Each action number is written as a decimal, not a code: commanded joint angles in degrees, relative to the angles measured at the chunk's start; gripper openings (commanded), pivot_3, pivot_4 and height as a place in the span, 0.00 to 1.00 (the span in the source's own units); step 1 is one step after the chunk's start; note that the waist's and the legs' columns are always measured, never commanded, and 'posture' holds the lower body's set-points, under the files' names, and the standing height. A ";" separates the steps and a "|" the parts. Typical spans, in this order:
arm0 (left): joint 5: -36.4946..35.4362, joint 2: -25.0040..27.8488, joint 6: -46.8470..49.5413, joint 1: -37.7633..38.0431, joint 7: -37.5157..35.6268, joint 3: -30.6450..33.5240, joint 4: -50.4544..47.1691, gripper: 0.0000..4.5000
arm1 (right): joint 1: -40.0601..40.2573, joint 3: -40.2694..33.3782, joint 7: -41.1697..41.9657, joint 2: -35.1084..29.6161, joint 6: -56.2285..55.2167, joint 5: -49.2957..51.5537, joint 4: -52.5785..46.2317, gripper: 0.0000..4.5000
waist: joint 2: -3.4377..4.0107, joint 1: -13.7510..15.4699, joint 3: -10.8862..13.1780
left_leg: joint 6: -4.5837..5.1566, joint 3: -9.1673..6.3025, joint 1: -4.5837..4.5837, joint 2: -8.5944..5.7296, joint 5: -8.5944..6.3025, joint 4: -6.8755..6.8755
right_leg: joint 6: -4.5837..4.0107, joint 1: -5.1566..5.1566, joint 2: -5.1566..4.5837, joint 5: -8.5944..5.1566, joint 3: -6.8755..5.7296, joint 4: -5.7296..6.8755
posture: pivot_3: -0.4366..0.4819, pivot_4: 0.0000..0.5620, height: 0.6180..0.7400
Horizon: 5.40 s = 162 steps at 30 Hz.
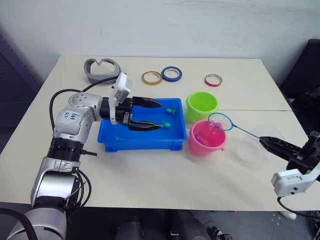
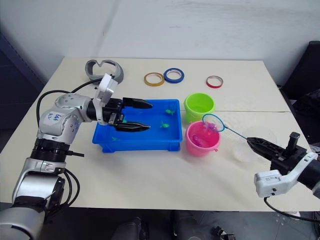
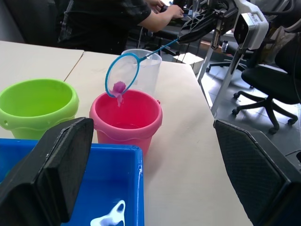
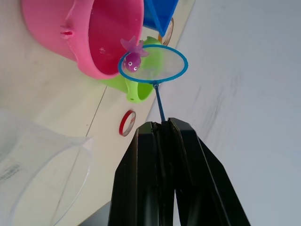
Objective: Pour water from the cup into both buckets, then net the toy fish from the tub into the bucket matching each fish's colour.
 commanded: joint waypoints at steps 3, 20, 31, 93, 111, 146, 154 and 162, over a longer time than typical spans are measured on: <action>-0.16 0.10 -0.57 -1.03 0.26 1.69 -1.01 0.99 | -0.57 -0.22 -4.59 -0.55 -3.61 -2.23 1.23 0.00 | 0.00 -0.08 0.00 | 0.00 0.04 0.03 0.00 0.00 0.00 | 0.00 0.00 0.00 0.00 0.04 0.02 | 0.48 0.27 1.00; 0.27 0.92 -1.02 -0.19 0.86 2.58 -0.95 0.99 | -2.45 5.03 -4.85 -5.35 -4.69 -1.74 1.63 0.00 | 0.01 0.09 -0.01 | -0.02 0.06 0.08 0.01 0.01 0.02 | 0.00 0.00 0.01 0.00 0.06 0.12 | 0.48 0.27 1.00; 0.40 0.94 -1.59 -0.27 0.91 2.46 -0.55 0.99 | -6.14 3.18 -6.16 -7.48 -1.19 -0.81 4.44 0.00 | 0.03 -0.13 -0.01 | -0.01 0.12 0.07 0.02 0.01 0.06 | 0.03 0.01 0.04 0.02 0.11 0.13 | 0.48 0.27 1.00; 4.88 13.64 -2.71 12.57 2.33 7.39 -3.94 0.99 | -34.68 35.94 1.97 -2.47 86.45 83.22 -14.40 0.00 | -0.03 -1.18 0.01 | -0.06 0.57 1.51 0.09 0.05 -0.62 | 0.07 0.97 0.14 0.04 0.65 -0.07 | 0.48 0.27 1.00; -0.64 16.81 5.88 24.73 11.55 15.77 -21.94 0.99 | -60.82 39.17 -15.95 22.72 133.36 101.80 16.61 0.00 | -0.03 -1.41 0.00 | 0.03 -0.02 0.40 0.12 0.04 -0.43 | 0.07 0.31 -0.08 0.04 0.00 -0.31 | 0.48 0.27 1.00; -0.60 12.88 2.94 15.60 11.91 10.42 -15.30 0.99 | -43.28 46.50 2.26 15.22 93.93 60.87 -8.01 0.00 | -0.02 -1.36 -0.01 | 0.07 -0.22 -0.20 0.09 0.02 -0.23 | 0.12 -0.10 -0.11 0.08 -0.23 -0.40 | 0.48 0.27 1.00; 0.03 8.44 1.90 10.11 11.50 8.48 -9.37 0.99 | -37.64 35.84 3.98 10.67 90.07 59.77 -17.64 0.00 | -0.02 -0.95 -0.01 | 0.09 -0.24 -0.22 0.09 0.01 -0.16 | 0.14 -0.08 -0.12 0.09 -0.25 -0.41 | 0.48 0.27 1.00; 1.74 4.81 -1.66 5.91 10.47 6.40 -4.40 0.99 | -35.00 30.07 3.75 5.25 85.43 52.80 -15.55 0.00 | -0.02 -1.06 -0.01 | 0.08 -0.22 -0.18 0.07 0.02 -0.15 | 0.14 -0.07 -0.11 0.09 -0.23 -0.34 | 0.48 0.27 1.00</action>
